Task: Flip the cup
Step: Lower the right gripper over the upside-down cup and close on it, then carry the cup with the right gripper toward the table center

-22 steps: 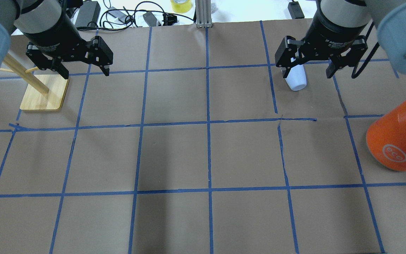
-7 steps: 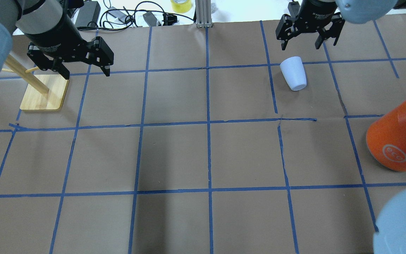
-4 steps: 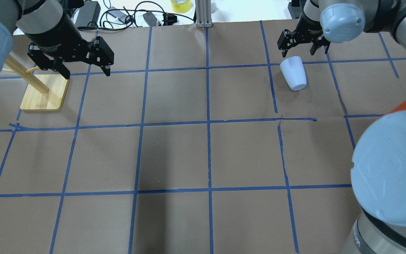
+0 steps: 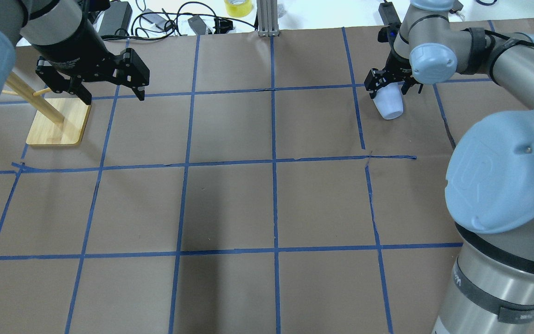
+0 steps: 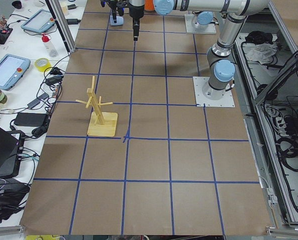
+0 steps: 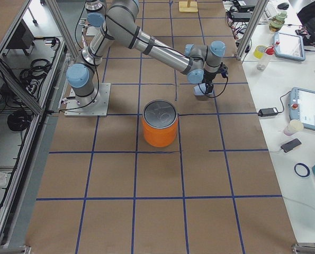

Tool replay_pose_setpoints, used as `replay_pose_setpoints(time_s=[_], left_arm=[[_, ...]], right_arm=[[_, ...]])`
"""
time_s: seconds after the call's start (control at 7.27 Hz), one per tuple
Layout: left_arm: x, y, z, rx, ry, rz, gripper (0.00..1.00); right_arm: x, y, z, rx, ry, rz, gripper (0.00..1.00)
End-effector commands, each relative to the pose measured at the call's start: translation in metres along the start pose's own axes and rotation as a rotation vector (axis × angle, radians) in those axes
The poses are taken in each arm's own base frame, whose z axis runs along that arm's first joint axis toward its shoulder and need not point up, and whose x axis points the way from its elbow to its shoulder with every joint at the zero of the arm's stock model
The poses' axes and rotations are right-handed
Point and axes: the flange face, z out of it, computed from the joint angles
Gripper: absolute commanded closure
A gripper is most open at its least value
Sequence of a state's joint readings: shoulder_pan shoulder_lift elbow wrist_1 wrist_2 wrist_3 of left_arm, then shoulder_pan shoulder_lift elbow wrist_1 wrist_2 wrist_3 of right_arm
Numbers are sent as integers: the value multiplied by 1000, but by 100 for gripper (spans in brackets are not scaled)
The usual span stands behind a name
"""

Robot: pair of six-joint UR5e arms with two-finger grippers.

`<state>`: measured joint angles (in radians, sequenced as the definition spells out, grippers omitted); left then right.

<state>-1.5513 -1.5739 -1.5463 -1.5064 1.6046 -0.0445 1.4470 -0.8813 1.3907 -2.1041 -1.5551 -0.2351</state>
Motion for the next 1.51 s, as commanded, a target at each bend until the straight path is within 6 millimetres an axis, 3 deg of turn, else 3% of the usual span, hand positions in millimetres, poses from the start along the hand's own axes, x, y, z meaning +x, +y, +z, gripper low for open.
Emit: replay_pose_setpoints(time_s=[0.0,0.41,0.55,0.69,0.83,1.1,1.38], left_arm=[[1,0,0,0,0,1,0],[0,1,-1,2,0,1,0],[0,1,-1,2,0,1,0],[0,1,-1,2,0,1,0],[0,0,-1,2,0,0,0],[0,0,-1,2,0,-1,0],[-1,0,-1,2,-5,4,0]], right_arm=[[1,-4,16,19,3,-10,5],[-8,-5,7,30,-29,-17,32],[-22,-6,-11,61,-67,-32,33],[-64,-4,-28,87,-90,-89,35],[-119,-3,-37,99,-80,-178,35],[-238,19,-39,118,-77,-558,35],[-323,43,-39,172,-68,-838,34]])
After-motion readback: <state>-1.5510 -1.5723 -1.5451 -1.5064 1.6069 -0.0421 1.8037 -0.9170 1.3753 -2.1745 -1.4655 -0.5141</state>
